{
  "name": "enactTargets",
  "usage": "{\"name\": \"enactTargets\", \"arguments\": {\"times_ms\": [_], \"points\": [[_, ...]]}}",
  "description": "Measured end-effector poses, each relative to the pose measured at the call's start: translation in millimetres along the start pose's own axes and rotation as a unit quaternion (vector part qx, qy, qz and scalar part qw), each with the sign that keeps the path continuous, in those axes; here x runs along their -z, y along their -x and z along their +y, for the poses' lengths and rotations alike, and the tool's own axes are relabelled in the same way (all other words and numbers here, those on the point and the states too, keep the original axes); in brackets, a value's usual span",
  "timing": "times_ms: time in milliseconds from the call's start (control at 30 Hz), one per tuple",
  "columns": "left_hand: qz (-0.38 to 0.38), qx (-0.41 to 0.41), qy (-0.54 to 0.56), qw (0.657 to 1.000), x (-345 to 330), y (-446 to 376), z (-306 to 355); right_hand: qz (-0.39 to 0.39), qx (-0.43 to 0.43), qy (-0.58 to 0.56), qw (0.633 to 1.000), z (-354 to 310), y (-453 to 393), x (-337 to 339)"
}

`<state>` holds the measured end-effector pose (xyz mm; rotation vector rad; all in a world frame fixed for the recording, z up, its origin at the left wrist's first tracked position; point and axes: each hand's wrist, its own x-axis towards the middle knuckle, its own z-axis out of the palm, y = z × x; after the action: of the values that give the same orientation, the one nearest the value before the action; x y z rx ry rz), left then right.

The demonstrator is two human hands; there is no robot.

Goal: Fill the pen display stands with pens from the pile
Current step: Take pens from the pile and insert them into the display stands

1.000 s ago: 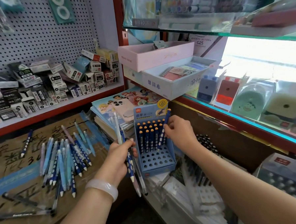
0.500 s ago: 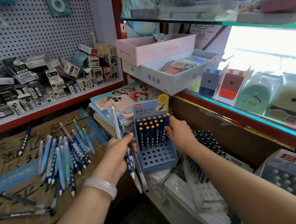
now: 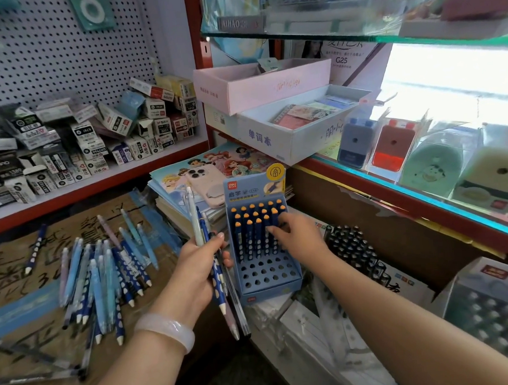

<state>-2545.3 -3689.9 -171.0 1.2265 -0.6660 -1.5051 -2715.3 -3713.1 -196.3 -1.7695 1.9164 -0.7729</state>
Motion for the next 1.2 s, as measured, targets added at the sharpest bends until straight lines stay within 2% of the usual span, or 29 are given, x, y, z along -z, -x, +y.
{"name": "enactTargets", "arguments": {"times_ms": [233, 367, 433, 500, 533, 600, 633, 700, 900, 1067, 1200], "points": [[0.003, 0.002, -0.008, 1.000, -1.0, -0.5, -2.2, 0.011, -0.015, 0.038, 0.999, 4.8, 2.3, -12.0], [0.006, -0.003, -0.012, 1.000, -1.5, 2.0, -1.8, -0.016, -0.042, 0.054, 0.998, 2.7, 2.6, -12.4], [-0.002, -0.004, -0.005, 1.000, -2.2, 6.2, 1.2, -0.004, -0.057, 0.048, 0.997, 1.9, 8.4, -9.5], [-0.005, -0.004, 0.000, 1.000, -4.0, 9.2, 3.6, 0.020, -0.054, -0.005, 0.998, -4.7, 20.8, -2.0], [-0.003, -0.004, 0.003, 1.000, -5.4, 10.1, 3.8, -0.004, -0.042, -0.066, 0.997, -10.4, 28.0, 2.7], [0.006, -0.010, 0.010, 1.000, -9.3, 13.2, 1.9, -0.127, -0.014, -0.186, 0.974, -26.6, 45.1, 12.4], [0.010, -0.014, 0.009, 1.000, -12.2, 15.6, 0.5, -0.181, -0.002, -0.204, 0.962, -34.4, 53.2, 16.6], [0.016, -0.022, 0.005, 1.000, -19.0, 21.7, -2.2, -0.220, 0.010, -0.201, 0.955, -43.0, 65.6, 21.1], [0.011, -0.008, 0.049, 0.999, -37.2, 42.6, -2.5, -0.194, 0.016, -0.152, 0.969, -39.5, 86.4, 43.4], [0.031, -0.003, 0.060, 0.998, -50.5, 53.6, -2.6, -0.232, 0.016, -0.097, 0.968, -30.9, 105.8, 66.4], [0.033, -0.030, 0.038, 0.998, -62.8, 64.9, -8.2, -0.195, 0.022, -0.055, 0.979, -14.5, 120.5, 87.2]]}}
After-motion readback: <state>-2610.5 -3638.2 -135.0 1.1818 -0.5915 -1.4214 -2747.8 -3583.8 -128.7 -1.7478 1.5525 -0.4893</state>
